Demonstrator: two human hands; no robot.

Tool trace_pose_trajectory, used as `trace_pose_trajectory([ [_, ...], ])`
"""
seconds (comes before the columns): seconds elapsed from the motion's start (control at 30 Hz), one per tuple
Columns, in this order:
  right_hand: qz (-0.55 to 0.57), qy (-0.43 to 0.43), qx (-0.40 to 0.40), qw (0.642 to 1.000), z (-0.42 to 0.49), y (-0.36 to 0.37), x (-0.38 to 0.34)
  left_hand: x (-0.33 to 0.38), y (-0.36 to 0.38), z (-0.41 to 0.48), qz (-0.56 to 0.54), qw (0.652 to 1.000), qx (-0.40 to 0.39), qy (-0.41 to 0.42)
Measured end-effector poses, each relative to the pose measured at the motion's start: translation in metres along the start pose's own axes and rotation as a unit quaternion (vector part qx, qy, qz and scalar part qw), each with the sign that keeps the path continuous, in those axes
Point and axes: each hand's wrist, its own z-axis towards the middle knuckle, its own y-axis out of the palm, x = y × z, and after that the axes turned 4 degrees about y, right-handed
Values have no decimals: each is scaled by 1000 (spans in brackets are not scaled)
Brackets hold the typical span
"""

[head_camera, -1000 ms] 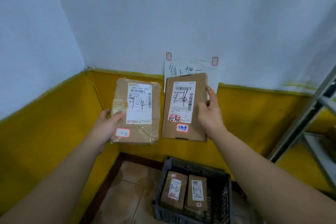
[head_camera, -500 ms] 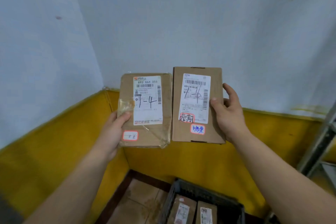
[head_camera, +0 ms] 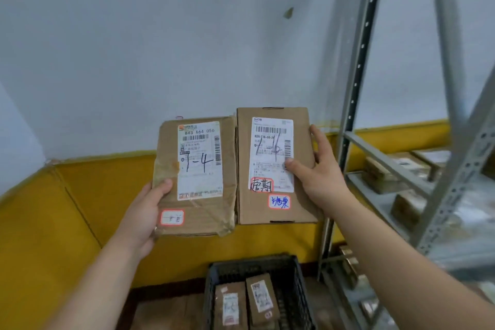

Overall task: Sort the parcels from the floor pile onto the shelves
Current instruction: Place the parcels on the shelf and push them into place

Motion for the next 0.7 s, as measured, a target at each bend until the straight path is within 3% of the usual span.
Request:
trace_pose_trajectory([
  [0.27,-71,34,203,976,-109,-113,21,-40,91,-40,-4,989,-138,-59],
  [0.7,-117,13,406,906,-281,-338,7,-40,307,-194,-14,938,-342,-54],
])
